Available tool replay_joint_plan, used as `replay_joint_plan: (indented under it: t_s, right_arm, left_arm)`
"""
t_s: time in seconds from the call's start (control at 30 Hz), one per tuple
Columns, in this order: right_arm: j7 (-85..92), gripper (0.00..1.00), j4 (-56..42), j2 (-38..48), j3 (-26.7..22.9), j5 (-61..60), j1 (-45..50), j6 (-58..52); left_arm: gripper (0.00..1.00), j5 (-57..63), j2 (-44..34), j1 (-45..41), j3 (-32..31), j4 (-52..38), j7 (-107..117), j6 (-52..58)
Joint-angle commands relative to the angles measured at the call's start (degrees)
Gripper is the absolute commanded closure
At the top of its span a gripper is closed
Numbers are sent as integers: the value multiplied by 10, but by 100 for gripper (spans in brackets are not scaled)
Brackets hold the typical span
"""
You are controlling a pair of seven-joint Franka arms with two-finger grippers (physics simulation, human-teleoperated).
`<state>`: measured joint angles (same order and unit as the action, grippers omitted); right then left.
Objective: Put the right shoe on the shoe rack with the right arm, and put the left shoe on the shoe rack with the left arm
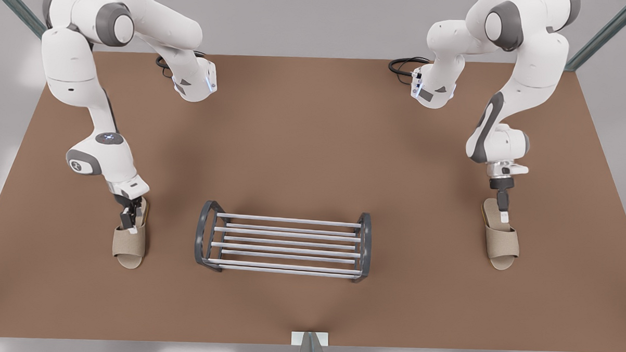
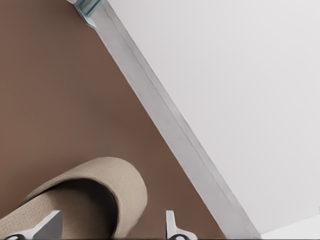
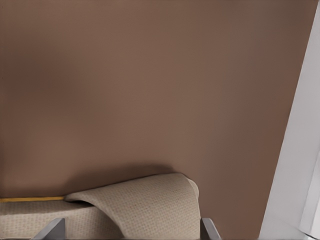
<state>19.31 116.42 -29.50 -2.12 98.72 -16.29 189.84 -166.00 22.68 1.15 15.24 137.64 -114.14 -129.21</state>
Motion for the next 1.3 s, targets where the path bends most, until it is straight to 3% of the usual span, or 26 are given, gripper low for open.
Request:
replay_joint_plan:
  t_s: [0.0, 0.17, 0.4, 0.93, 0.97, 1.07, 1.17, 1.2, 1.27]
  right_arm:
    - [86, 0, 2, -3, 0, 12, -9, 34]
    - [83, 0, 8, -6, -4, 7, -34, 40]
    - [82, 0, -29, -39, -13, -105, -27, 46]
    - [82, 4, -132, -125, -21, -177, -16, 45]
    - [82, 7, -132, -127, -21, -191, -16, 45]
    - [82, 35, -141, -129, -21, -220, -8, 44]
    - [81, 50, -149, -128, -21, -233, -8, 44]
    - [81, 55, -155, -126, -21, -233, -8, 44]
    - [80, 66, -182, -125, -21, -237, -8, 42]
  left_arm:
    - [0, -23, 1, 2, -6, -4, -137, -21]
    - [0, -20, 3, 4, -18, -28, 127, -52]
    - [0, -20, 38, 25, -43, -78, 161, -53]
    - [3, -17, 74, 42, -58, -131, 161, -70]
    - [15, -17, 74, 42, -58, -131, 161, -71]
    - [15, -18, 77, 45, -62, -132, 161, -70]
    - [15, -18, 77, 46, -62, -132, 161, -71]
    - [27, -19, 78, 46, -64, -135, 161, -71]
    - [28, -18, 89, 54, -69, -142, 161, -71]
